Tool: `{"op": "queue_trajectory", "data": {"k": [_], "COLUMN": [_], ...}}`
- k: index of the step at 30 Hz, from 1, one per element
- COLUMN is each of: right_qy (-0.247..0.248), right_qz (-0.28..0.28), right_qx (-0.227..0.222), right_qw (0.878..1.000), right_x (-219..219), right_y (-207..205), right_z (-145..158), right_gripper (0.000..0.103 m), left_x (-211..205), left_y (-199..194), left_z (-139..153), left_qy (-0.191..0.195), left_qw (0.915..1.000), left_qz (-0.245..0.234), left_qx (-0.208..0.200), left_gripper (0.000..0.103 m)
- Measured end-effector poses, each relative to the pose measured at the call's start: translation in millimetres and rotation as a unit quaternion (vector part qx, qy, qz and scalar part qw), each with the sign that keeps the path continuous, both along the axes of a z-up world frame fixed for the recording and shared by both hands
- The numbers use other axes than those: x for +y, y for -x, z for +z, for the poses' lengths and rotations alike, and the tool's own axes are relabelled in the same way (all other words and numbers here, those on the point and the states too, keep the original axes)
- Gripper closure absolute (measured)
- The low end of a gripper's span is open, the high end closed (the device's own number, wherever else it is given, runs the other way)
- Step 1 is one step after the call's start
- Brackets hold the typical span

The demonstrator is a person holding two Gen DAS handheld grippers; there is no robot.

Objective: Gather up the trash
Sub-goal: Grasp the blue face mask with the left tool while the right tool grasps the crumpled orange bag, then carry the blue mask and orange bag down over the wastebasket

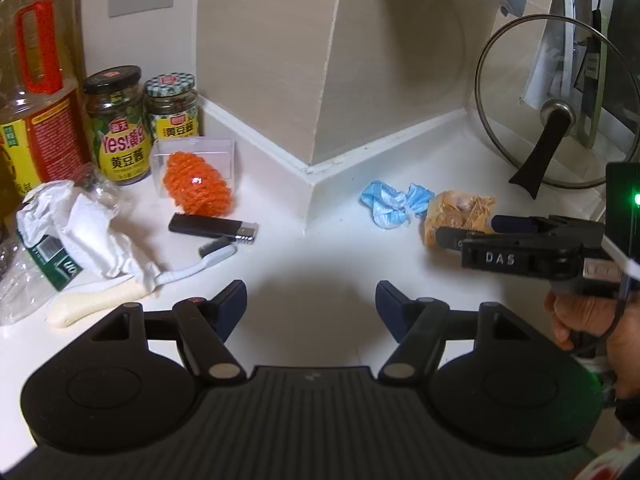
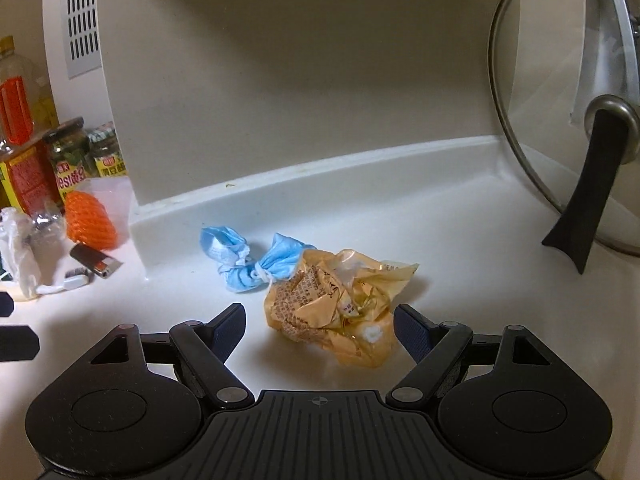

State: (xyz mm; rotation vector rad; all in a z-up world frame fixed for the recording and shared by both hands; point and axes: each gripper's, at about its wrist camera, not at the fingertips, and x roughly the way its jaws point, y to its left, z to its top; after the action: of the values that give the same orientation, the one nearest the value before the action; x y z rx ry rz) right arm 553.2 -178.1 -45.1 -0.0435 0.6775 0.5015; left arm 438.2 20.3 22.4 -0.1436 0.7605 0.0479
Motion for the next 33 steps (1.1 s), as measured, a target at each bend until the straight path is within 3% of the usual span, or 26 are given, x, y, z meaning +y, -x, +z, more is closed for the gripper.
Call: {"op": "queue_trajectory", "data": {"k": [2, 4, 5, 16, 24, 27, 30, 33], "right_qy": [0.009, 0.013, 0.015, -0.003, -0.005, -0.006, -0.007, -0.008], "right_qz": [0.008, 0.013, 0.017, -0.010, -0.026, -0.028, -0.027, -0.027], "right_qx": [-0.002, -0.007, -0.009, -0.003, 0.003, 0.008, 0.010, 0.013], "right_qw": [1.000, 1.000, 1.000, 1.000, 1.000, 1.000, 1.000, 1.000], "right_x": [1.2, -0.5, -2.4, -50.5, -78.0, -83.0, -86.1, -88.0], "right_y": [-1.0, -0.9, -0.7, -3.1, -5.5, -7.6, -7.6, -5.7], "right_z": [-1.7, -2.5, -1.6, 10.6, 7.7, 4.6, 2.7, 1.3], "right_gripper": [0.053, 0.063, 0.072, 0.073, 0.073, 0.073, 0.073, 0.073], "left_x": [-2.3, -5.8, -7.7, -45.6, -61.9, -67.2, -71.0, -72.8], "left_y": [-5.7, -11.2, -14.8, -72.6, -120.1, -131.2, -135.6, -129.4], "left_z": [-1.6, -3.1, -4.0, -16.4, -35.7, -43.2, -48.5, -46.9], "left_qy": [0.000, 0.000, 0.000, -0.003, -0.010, -0.022, -0.036, -0.035], "left_qw": [1.0000, 1.0000, 0.9999, 0.9977, 0.9974, 0.9968, 0.9963, 0.9969], "left_qz": [-0.002, -0.007, -0.010, -0.068, -0.070, -0.077, -0.077, -0.071], "left_qx": [0.002, 0.003, 0.004, -0.005, -0.008, -0.003, 0.003, -0.001], "left_gripper": [0.035, 0.035, 0.035, 0.035, 0.041, 0.046, 0.072, 0.080]}}
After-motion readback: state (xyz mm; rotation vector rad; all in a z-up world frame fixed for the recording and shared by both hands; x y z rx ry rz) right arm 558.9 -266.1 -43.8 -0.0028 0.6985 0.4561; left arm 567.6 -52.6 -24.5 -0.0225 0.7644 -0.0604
